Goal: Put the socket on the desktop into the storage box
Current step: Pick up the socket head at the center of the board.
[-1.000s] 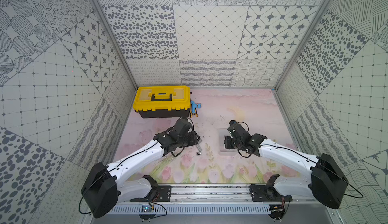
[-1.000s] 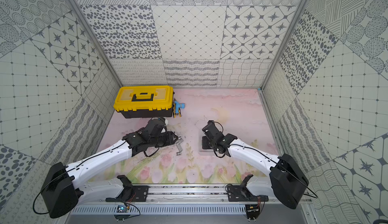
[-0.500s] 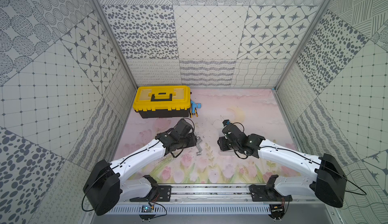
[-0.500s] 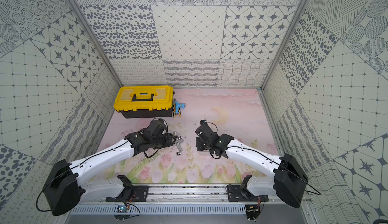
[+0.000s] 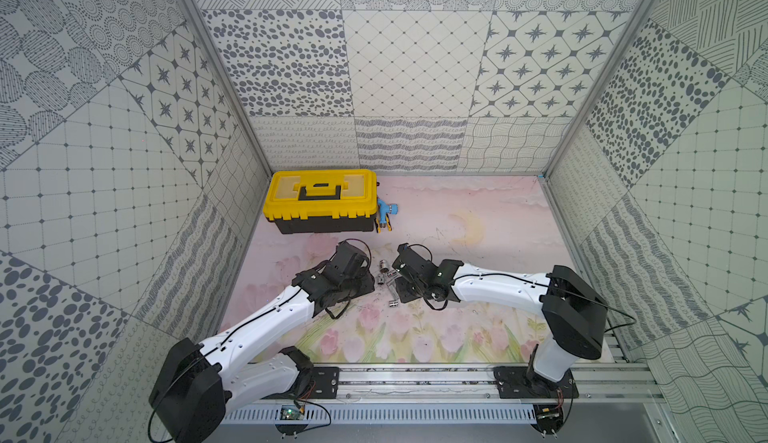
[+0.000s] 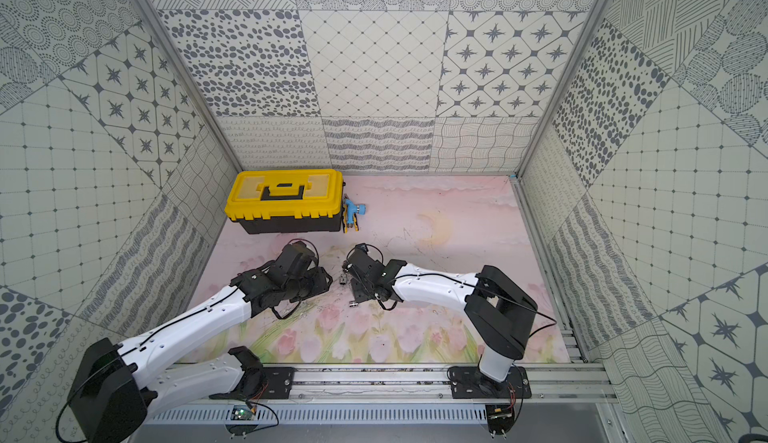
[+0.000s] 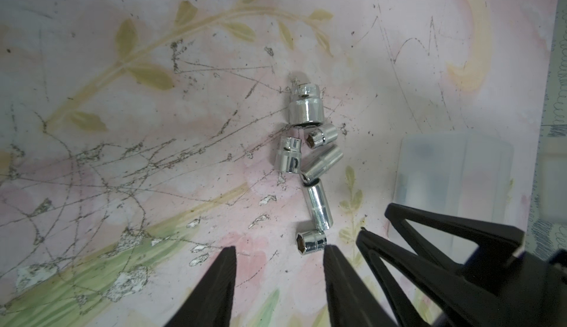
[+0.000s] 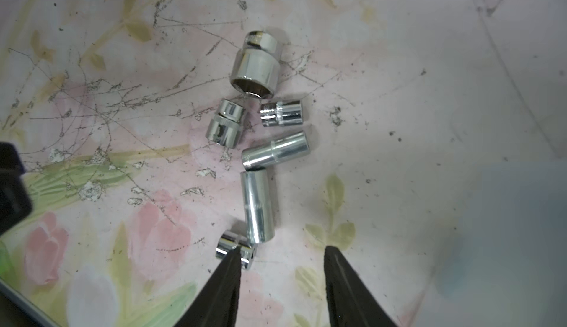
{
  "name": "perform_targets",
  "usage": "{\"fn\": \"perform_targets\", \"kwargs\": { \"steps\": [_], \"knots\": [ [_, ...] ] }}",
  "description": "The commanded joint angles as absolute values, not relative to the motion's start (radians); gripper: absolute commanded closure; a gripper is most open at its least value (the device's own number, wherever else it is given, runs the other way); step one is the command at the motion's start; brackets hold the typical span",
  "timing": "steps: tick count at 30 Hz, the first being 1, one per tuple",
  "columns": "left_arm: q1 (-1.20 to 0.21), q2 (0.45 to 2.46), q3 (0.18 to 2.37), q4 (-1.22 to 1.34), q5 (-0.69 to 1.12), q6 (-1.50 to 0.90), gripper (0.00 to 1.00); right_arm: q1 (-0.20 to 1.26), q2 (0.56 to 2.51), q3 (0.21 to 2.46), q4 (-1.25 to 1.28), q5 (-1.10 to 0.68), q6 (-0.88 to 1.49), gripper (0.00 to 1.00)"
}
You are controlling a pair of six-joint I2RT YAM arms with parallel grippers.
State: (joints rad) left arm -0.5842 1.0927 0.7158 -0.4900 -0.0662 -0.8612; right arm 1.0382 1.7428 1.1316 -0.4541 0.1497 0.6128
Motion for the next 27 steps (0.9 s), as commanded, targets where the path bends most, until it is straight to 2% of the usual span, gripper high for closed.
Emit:
{"fn": "perform_targets", "kwargs": {
  "steps": [1,6,11,14,27],
  "knots": [
    [-0.573,1.066,0.699,-0.513,-0.086,-0.887,0.49,1.044,1.793,1.191,-0.445,0.133,0.603,0.53],
    [-0.571,1.074,0.68,-0.501,-0.071,-0.896,0.49,1.078,1.789,1.176,-0.452,0.134,0.605,0.53],
    [-0.569,1.074,0.68,-0.49,-0.07,-0.897,0.49,1.142,1.793,1.154,-0.472,0.16,0.654,0.44],
    [-0.569,1.077,0.679,-0.489,-0.068,-0.896,0.49,1.165,1.809,1.15,-0.46,0.164,0.682,0.42],
    [-0.567,1.071,0.667,-0.478,-0.054,-0.895,0.49,1.17,1.878,1.183,-0.506,0.227,0.763,0.45]
  ]
}}
